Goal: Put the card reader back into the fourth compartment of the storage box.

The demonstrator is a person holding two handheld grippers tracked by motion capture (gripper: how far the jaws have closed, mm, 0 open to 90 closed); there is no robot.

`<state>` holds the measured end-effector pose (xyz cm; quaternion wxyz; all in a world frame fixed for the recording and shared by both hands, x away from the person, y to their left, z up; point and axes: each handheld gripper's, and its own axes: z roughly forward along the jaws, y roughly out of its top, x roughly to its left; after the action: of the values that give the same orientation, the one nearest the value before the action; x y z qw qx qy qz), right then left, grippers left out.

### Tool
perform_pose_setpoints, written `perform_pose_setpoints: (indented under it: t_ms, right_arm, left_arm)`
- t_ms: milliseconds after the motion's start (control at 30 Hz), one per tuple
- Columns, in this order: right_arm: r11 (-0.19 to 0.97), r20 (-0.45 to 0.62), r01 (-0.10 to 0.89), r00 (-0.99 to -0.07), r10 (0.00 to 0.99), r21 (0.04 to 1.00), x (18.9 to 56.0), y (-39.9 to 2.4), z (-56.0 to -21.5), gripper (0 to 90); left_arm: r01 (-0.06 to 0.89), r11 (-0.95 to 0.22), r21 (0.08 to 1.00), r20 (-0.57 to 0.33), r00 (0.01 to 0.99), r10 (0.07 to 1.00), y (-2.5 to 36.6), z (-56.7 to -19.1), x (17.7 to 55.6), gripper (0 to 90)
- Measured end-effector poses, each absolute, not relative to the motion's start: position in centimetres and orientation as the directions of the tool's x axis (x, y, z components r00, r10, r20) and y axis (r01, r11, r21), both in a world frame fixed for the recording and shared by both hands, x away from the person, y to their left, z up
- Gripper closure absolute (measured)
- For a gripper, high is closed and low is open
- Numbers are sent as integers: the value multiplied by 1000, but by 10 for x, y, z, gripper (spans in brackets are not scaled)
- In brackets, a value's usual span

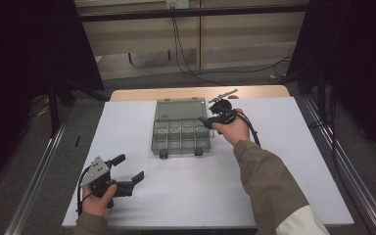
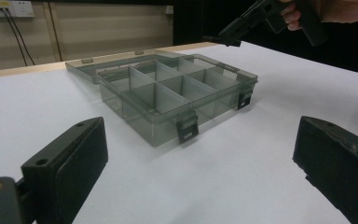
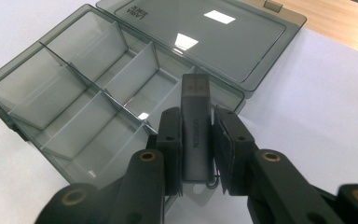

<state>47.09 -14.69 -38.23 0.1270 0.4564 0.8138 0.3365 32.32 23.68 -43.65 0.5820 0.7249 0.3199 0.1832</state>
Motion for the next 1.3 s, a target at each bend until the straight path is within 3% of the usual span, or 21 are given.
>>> perform_pose_setpoints:
  t_ms: [1300]
  right_arm:
    - [289, 135, 682, -496, 858, 672, 487, -133, -404, 734]
  left_arm:
    - [250, -125, 960, -102, 728, 678, 237, -437, 323, 32]
